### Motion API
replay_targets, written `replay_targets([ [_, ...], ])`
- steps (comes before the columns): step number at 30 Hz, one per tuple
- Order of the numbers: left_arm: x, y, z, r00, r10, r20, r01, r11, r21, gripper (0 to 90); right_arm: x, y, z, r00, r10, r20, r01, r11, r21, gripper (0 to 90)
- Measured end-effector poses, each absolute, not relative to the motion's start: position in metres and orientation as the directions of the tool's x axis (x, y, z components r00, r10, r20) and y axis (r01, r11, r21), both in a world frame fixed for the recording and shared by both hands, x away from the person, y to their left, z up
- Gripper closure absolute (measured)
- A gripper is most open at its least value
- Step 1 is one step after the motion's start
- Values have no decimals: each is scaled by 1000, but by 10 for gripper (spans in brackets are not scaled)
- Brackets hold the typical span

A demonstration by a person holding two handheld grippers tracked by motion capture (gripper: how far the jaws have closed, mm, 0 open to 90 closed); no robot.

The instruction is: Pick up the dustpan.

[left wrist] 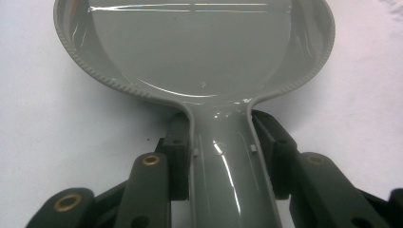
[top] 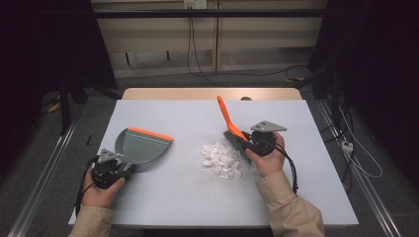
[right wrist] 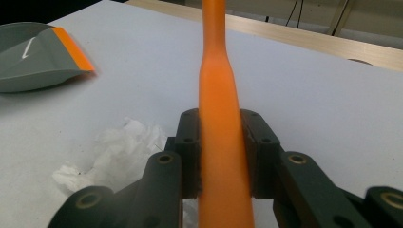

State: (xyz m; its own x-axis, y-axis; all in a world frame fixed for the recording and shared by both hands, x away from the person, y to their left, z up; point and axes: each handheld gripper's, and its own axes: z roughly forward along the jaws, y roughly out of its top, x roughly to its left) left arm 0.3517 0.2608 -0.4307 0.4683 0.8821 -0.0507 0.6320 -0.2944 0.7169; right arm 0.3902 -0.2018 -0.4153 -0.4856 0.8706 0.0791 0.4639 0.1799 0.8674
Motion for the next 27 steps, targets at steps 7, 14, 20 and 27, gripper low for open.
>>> replay_targets([
  [7,341,257,-417,572,818,-66,592,-356,723,625,391,-203,-417,-480,873,83,468,175,866,718],
  [14,332,246,-412,689,720,-83,532,-425,732,625,392,-203,-418,-477,875,81,468,175,866,718],
  [20,327,238,-409,750,656,-84,497,-476,725,626,392,-204,-418,-468,880,79,472,174,864,718],
  [27,325,232,-412,799,596,-81,460,-519,720,626,392,-204,-418,-469,880,81,471,171,865,718],
])
